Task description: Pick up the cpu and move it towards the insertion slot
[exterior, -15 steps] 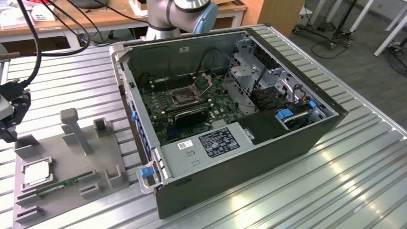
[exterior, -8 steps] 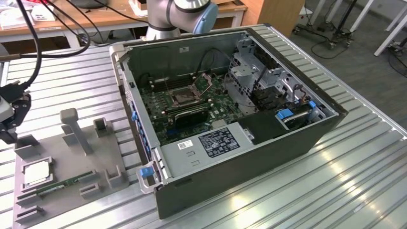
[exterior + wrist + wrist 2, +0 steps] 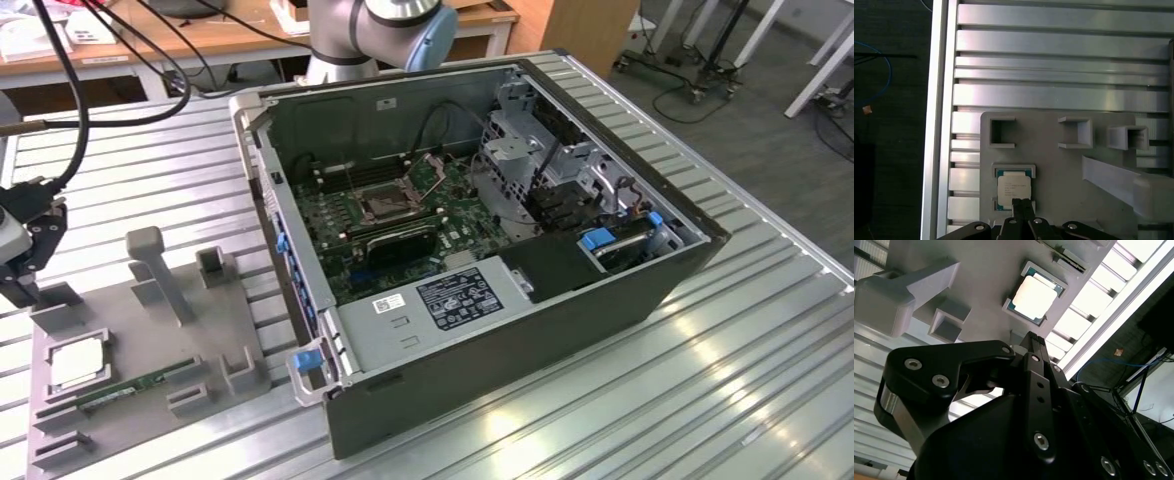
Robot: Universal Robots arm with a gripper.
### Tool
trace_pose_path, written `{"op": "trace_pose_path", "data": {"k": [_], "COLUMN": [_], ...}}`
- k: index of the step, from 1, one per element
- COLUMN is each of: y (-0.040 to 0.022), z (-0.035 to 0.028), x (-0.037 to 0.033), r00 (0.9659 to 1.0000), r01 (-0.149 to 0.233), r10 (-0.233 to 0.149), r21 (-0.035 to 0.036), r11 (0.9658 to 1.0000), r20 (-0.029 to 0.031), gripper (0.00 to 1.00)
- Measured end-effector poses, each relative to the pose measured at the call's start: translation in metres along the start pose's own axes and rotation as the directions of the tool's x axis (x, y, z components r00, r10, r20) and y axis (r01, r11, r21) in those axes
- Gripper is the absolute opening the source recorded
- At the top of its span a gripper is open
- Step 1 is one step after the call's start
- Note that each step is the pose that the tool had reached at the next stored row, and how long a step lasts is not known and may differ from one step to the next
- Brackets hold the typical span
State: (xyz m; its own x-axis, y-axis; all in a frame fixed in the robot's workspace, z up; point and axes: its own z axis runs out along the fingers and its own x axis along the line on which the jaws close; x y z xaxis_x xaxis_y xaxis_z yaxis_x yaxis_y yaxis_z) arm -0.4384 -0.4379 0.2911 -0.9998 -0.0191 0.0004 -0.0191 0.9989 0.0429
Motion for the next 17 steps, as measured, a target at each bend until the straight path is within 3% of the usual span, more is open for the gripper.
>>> {"op": "trace_pose_path", "data": {"k": [17], "y": [-0.0002], "z": [0.0038], "x": [0.0000], "r00": [1.0000], "r01": [0.000], "r10": [0.000], "r21": [0.0000], "r11": [1.0000], "r20": [0.0000], "gripper": [0.11]}}
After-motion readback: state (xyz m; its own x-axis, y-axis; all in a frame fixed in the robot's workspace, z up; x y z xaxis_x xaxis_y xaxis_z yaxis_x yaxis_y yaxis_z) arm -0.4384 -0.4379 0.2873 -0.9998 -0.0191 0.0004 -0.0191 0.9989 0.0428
